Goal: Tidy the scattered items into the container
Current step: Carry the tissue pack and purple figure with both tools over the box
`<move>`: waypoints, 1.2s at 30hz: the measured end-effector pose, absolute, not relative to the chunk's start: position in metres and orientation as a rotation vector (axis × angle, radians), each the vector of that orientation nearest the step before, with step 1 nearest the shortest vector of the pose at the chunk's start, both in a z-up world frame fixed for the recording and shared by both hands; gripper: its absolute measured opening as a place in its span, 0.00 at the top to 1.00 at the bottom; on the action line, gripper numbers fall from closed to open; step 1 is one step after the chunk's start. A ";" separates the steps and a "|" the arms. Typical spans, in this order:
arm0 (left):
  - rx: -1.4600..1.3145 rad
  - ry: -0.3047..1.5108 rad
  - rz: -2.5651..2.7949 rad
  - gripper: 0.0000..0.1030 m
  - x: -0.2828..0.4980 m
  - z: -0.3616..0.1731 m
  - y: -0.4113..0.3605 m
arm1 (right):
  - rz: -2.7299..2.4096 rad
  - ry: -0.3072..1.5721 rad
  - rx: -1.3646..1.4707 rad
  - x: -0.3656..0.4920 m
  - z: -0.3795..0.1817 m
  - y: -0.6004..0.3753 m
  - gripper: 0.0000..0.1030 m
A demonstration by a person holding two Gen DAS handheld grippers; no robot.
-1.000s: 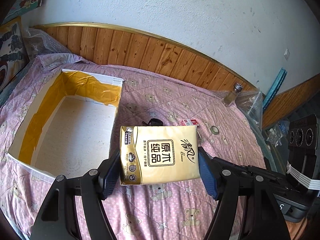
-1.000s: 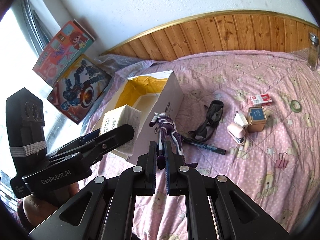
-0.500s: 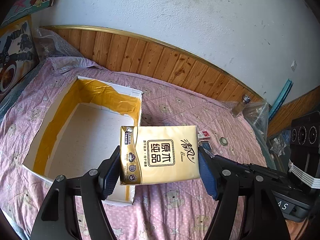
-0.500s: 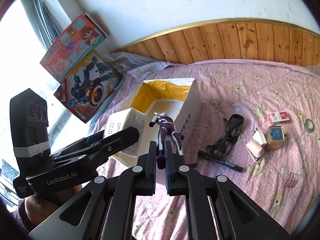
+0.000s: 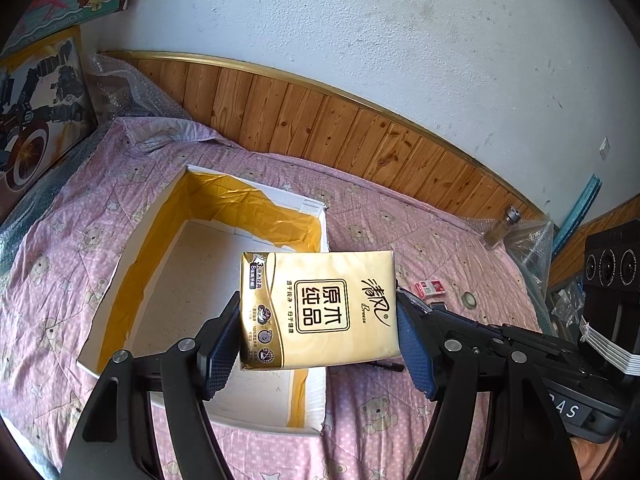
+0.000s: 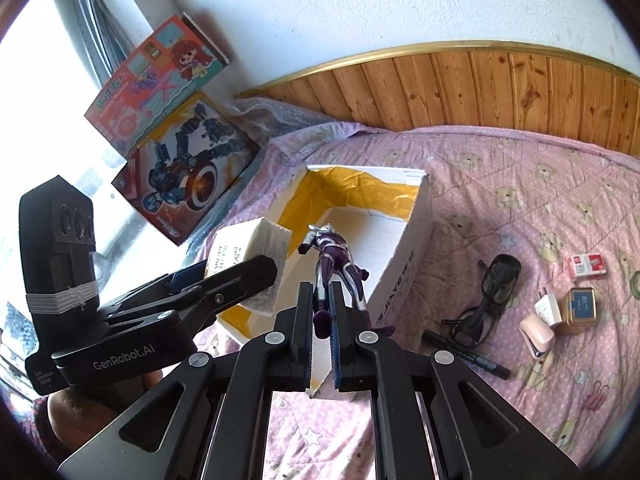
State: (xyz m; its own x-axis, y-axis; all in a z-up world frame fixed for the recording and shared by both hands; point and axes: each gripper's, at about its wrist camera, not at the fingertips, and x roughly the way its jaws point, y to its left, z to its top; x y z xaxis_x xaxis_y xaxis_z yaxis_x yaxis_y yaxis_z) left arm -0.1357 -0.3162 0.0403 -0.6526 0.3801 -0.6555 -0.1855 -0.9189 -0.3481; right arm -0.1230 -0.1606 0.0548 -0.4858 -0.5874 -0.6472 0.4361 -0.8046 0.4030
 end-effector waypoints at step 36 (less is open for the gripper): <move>-1.399 -0.414 2.549 0.31 -0.222 -0.008 -0.373 | -2.223 -0.084 1.233 -0.222 0.019 -0.241 0.93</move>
State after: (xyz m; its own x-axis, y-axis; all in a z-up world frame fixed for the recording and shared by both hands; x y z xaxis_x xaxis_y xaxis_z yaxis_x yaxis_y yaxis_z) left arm -0.2220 -0.3726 -0.0082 -0.5300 0.3096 -0.7894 -0.0439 -0.9397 -0.3391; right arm -0.2222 -0.2413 0.0188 -0.3976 -0.5211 -0.7553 0.4629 -0.8246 0.3252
